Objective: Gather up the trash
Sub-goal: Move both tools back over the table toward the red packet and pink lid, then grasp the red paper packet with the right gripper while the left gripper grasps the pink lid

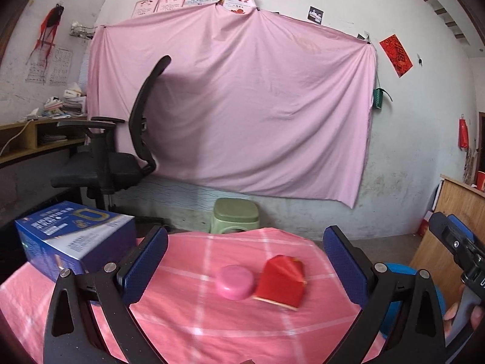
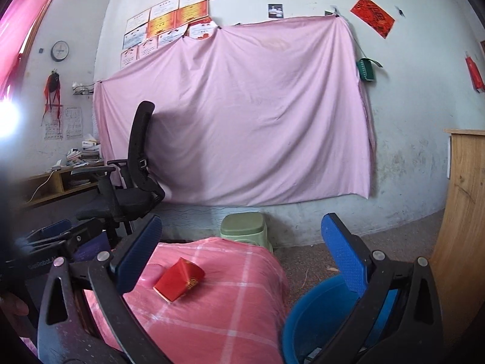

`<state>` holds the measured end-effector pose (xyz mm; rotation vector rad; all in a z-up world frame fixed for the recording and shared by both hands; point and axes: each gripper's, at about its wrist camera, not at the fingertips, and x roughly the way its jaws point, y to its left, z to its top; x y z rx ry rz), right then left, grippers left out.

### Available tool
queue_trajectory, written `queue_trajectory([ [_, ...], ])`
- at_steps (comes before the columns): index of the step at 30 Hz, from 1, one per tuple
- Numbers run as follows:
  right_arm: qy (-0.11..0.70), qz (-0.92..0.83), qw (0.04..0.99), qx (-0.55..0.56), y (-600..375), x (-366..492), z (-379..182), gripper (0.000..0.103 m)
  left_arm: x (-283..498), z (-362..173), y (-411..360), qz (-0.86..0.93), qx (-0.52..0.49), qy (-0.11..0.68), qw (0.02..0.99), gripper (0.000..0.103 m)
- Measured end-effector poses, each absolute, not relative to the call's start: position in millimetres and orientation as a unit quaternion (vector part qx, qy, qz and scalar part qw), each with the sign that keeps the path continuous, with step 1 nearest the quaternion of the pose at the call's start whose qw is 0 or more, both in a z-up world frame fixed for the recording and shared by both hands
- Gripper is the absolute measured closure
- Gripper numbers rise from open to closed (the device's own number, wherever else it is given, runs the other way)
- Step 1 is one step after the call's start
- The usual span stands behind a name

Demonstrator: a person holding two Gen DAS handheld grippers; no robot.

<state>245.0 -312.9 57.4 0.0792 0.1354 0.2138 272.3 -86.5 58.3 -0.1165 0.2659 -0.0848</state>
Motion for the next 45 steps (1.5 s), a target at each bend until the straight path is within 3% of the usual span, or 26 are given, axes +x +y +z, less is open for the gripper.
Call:
queue_trajectory([
  [10,0.101,0.132,0.986,0.019,-266,274,46,0.000,273,40,-44,-0.008,-0.048,0.134,0.990,0.003],
  [18,0.176,0.142,0.974,-0.015,-229,310,26,0.000,285,22,-22,0.008,-0.049,0.153,0.987,0.003],
  [30,0.349,0.128,0.928,-0.033,-209,378,-18,0.000,334,-4,-11,-0.028,-0.063,0.281,0.957,0.003],
  [31,0.361,0.132,0.923,-0.031,-208,383,-22,0.012,338,-7,-12,-0.033,-0.061,0.292,0.954,0.003],
  [32,0.378,0.136,0.915,-0.030,-207,388,-26,0.017,342,-10,-13,-0.036,-0.060,0.301,0.951,0.003],
  [38,0.414,0.182,0.892,0.000,-207,397,-35,0.026,352,-19,-28,-0.058,-0.028,0.328,0.943,0.003],
  [45,0.412,0.217,0.884,0.049,-219,393,-33,0.048,353,-27,-46,-0.085,0.008,0.337,0.938,0.006],
])
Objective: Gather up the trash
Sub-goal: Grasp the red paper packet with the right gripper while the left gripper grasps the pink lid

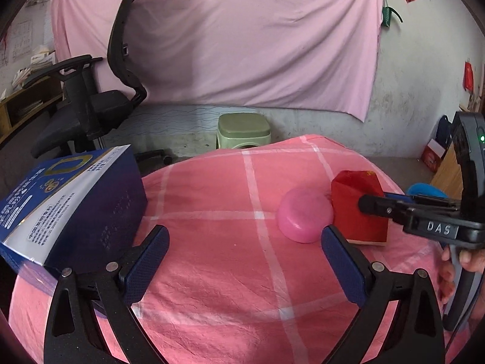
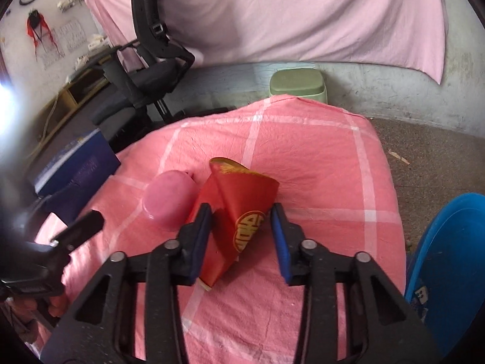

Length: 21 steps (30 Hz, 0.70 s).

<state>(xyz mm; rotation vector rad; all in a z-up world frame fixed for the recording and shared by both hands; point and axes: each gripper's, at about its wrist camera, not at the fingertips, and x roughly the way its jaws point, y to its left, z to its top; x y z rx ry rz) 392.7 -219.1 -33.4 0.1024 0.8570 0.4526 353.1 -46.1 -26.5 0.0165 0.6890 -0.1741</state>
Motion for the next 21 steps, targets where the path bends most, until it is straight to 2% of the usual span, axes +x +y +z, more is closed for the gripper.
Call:
queue_trajectory([
  [1,0.409,0.220,0.884,0.055,-221,393,-33,0.051,353,-27,-50,-0.088,0.012,0.339,0.937,0.006],
  [4,0.400,0.223,0.887,0.062,-224,390,-30,0.052,359,-32,-60,-0.107,0.022,0.352,0.930,0.011],
  [6,0.390,0.220,0.892,0.058,-225,385,-26,0.052,365,-37,-65,-0.119,0.026,0.366,0.923,0.023],
  [11,0.362,0.199,0.910,0.033,-232,379,-15,0.052,389,-51,-78,-0.157,0.020,0.418,0.895,0.032],
  [19,0.336,0.187,0.923,0.020,-235,373,-10,0.052,411,-55,-102,-0.153,0.031,0.439,0.885,0.033],
  [20,0.335,0.187,0.923,0.020,-235,373,-10,0.052,413,-56,-106,-0.150,0.034,0.443,0.883,0.036],
  [21,0.335,0.188,0.923,0.020,-235,373,-10,0.052,416,-58,-109,-0.143,0.037,0.450,0.881,0.045],
])
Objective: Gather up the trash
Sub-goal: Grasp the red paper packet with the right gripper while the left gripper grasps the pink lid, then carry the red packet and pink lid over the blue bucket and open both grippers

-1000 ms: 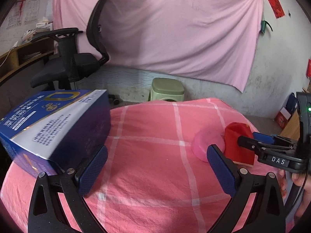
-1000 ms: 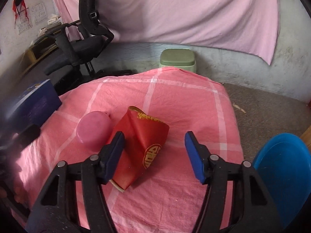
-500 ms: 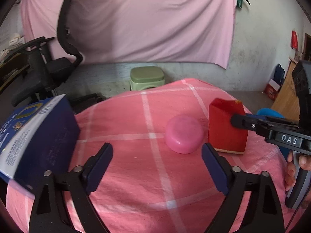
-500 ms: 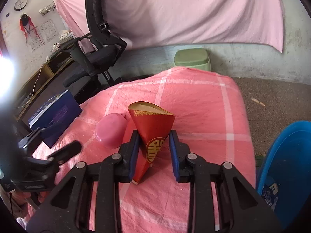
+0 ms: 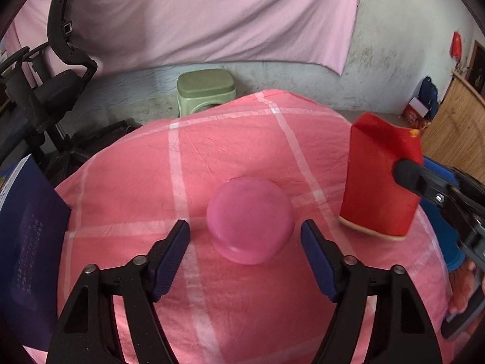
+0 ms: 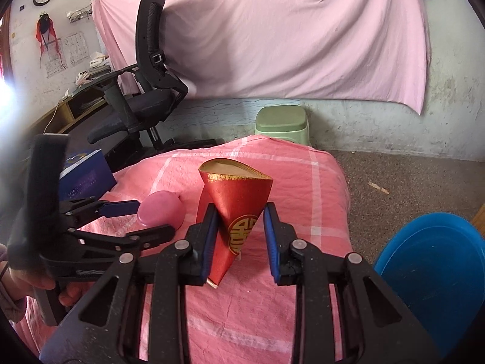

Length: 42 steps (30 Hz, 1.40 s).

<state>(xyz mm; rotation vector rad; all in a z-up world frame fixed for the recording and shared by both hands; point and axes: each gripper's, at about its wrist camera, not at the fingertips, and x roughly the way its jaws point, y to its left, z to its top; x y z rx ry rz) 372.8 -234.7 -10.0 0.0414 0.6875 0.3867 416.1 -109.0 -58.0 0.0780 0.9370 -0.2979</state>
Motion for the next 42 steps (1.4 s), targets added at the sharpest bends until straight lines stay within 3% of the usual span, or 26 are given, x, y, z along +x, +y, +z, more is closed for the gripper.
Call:
queue_trajectory([
  [2,0.338,0.193,0.921,0.022,-235,373,-12,0.052,418,-59,-111,-0.133,0.044,0.453,0.880,0.050],
  [10,0.328,0.202,0.922,0.034,-244,365,-11,0.053,406,-54,-102,-0.118,0.013,0.435,0.893,0.050],
  [16,0.301,0.207,0.930,0.047,-255,353,-4,0.053,377,-30,-88,-0.104,-0.048,0.379,0.918,0.050],
  [30,0.090,0.162,0.979,0.086,-299,277,62,0.052,304,79,-110,-0.104,-0.064,0.171,0.978,0.050],
  [42,-0.023,0.045,0.996,0.074,-364,214,87,0.052,271,121,-187,-0.195,-0.026,0.101,0.975,0.050],
])
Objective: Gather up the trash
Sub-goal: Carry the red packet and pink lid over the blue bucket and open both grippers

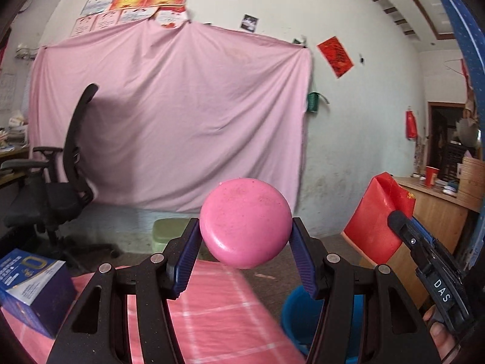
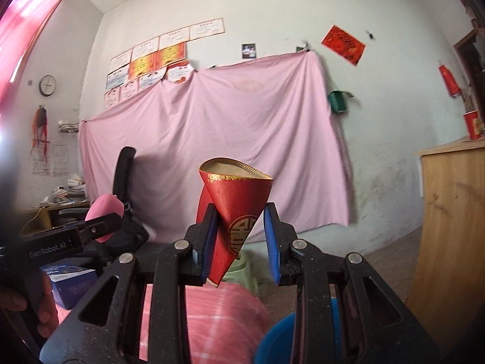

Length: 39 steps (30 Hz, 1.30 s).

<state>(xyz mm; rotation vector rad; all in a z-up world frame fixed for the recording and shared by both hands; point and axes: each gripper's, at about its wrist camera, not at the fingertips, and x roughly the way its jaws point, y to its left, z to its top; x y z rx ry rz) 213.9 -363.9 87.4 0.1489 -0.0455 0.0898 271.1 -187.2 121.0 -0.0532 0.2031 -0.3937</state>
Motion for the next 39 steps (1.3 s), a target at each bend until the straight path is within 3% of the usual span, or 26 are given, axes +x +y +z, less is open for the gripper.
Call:
queue_trajectory([
  [8,-0.008,-0.001,0.997,0.079,-405,192,82,0.052,272,112,-246,-0.243,-0.010,0.116,0.963,0.050],
  [18,0.093,-0.049,0.985,0.135,-452,201,49,0.052,293,76,-301,-0.271,-0.010,0.189,0.944,0.050],
  [39,0.216,-0.079,0.958,0.171,-484,240,7,0.049,332,30,-327,-0.291,-0.049,0.318,0.901,0.048],
])
